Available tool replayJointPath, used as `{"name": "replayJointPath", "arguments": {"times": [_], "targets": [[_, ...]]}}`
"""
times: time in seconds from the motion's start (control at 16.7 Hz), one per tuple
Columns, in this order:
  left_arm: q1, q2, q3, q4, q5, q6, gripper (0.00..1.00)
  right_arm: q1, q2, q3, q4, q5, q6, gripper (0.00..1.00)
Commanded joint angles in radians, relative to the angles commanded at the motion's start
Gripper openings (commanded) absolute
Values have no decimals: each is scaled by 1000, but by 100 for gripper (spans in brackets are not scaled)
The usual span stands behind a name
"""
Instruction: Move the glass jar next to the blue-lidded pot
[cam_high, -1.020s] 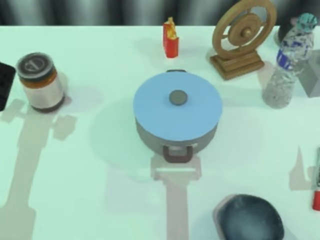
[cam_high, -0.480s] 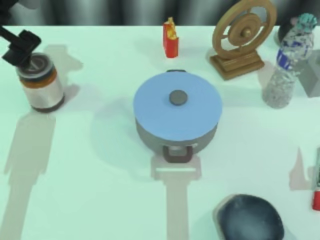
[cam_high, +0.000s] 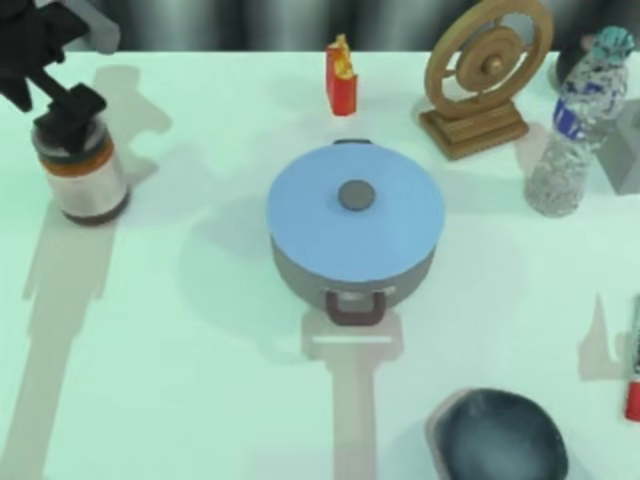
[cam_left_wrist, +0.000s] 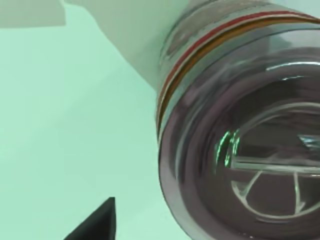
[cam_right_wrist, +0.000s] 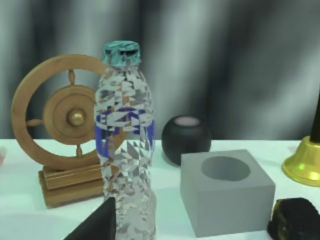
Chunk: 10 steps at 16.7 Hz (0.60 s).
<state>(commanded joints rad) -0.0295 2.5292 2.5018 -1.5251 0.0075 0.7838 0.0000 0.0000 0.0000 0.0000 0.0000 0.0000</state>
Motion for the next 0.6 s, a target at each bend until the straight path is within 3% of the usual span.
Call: {"name": "replayJointPath", "arguments": {"times": [0.24,0.6], "targets": [[-1,91,122,-49,0,31,100,0,0,0,0,0,0,100],[5,94,126,-50,0,32,100,0,0,0,0,0,0,100]]}}
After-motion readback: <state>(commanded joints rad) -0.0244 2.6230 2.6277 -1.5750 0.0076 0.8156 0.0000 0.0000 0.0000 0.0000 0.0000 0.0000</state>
